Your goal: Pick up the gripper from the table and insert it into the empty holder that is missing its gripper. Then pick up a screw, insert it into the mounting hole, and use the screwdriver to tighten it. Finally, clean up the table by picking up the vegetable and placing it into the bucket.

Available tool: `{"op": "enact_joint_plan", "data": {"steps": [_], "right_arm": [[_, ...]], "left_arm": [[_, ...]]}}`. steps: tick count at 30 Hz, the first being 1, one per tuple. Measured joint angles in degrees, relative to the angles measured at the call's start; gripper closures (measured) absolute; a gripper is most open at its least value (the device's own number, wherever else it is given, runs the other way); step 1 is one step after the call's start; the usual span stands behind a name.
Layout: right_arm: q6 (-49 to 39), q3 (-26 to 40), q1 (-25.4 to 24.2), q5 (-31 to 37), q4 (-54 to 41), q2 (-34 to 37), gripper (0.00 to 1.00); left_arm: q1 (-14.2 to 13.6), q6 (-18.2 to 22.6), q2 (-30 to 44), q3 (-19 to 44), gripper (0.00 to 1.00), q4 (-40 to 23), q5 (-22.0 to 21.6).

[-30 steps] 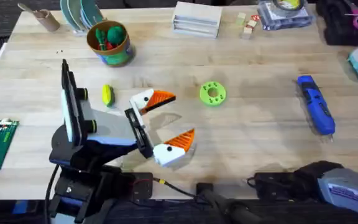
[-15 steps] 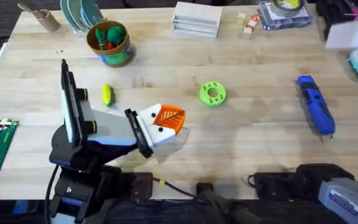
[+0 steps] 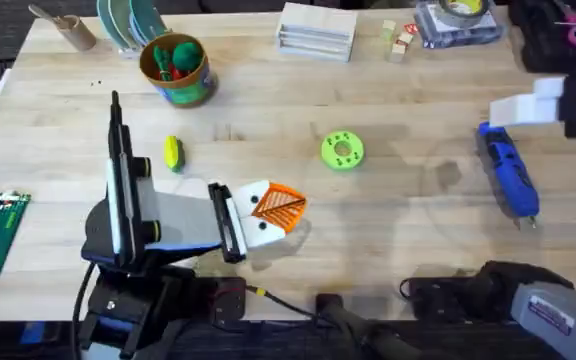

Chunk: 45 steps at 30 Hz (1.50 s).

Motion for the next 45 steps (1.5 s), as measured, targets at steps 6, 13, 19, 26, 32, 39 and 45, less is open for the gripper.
{"op": "enact_joint_plan", "data": {"steps": [6, 13, 19, 26, 32, 39, 45], "right_arm": [[-5.1, 0.0, -4.2, 0.0, 4.0, 9.7, 0.008], [-12.1, 0.0, -7.8, -0.1, 6.4, 21.5, 0.008], [-19.0, -0.1, -11.8, -0.2, 9.1, 32.0, 0.008], [-24.5, -0.1, -12.1, -0.2, 15.6, 40.1, 0.008], [-26.6, -0.1, -12.1, -0.2, 16.0, 42.3, 0.008], [-27.6, -0.1, -12.0, -0.4, 14.6, 42.3, 0.273], [-27.8, -0.1, -12.0, -0.3, 14.6, 42.3, 0.380]], "left_arm": [[0.0, 0.1, 0.0, 0.0, 0.997, -0.2, 1.0], [0.0, 0.1, 0.0, 0.0, 0.997, -0.2, 1.0], [0.0, 0.1, 0.0, 0.0, 0.997, -0.2, 1.0], [0.0, 0.1, 0.0, 0.0, 0.997, -0.1, 0.7], [0.0, 0.1, 0.0, 0.0, 0.997, 0.0, 0.5], [0.0, 0.1, 0.0, 0.0, 0.997, 0.0, 0.3], [0.0, 0.1, 0.0, 0.0, 0.997, 0.0, 0.3]]}}
